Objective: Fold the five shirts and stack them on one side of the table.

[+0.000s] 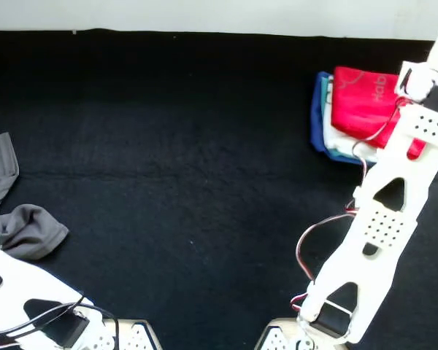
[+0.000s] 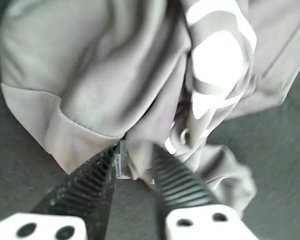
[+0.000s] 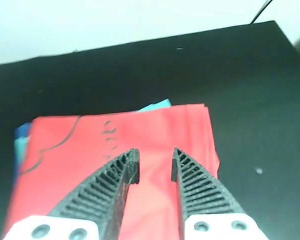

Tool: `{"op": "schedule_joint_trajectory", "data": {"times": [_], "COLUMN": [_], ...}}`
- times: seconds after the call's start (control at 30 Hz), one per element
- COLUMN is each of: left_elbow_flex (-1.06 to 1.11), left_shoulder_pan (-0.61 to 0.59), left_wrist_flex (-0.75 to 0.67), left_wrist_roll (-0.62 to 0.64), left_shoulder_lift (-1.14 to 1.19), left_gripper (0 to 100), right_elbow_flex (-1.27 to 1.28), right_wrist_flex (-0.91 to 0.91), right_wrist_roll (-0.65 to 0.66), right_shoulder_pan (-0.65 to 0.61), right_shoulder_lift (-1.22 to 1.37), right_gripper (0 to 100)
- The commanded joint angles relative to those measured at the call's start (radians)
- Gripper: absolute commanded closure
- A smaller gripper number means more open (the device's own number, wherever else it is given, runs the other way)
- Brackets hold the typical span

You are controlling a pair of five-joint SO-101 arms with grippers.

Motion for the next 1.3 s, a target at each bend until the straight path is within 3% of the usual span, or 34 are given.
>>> {"op": "schedule_joint_trajectory", "data": {"times": [0.0,0.2,0.63,0.83,1.0,1.27], "left_elbow_flex": [0.030,0.041,0.044,0.036,0.018,-0.019], "left_shoulder_pan": [-0.041,-0.108,-0.194,-0.173,-0.147,-0.050], "left_wrist_flex": [0.006,0.000,0.002,0.002,0.003,0.006], "left_wrist_roll": [-0.101,-0.222,-0.511,-0.509,-0.479,-0.384], "left_shoulder_lift": [-0.062,-0.044,0.107,0.180,0.133,-0.108], "left_gripper": [78,80,80,81,100,99], "right_elbow_flex": [-0.038,-0.047,-0.018,0.268,0.549,0.987], "right_wrist_flex": [0.124,0.355,0.381,0.381,0.380,0.372], "right_wrist_roll": [0.048,0.184,0.106,0.104,0.104,0.103], "right_shoulder_pan": [-0.053,-0.173,-0.311,-0.390,-0.437,-0.519], "right_shoulder_lift": [-0.128,-0.231,-0.581,-0.751,-0.920,-1.099], "right_gripper": [88.8,88.8,88.9,88.9,88.9,89.0]}}
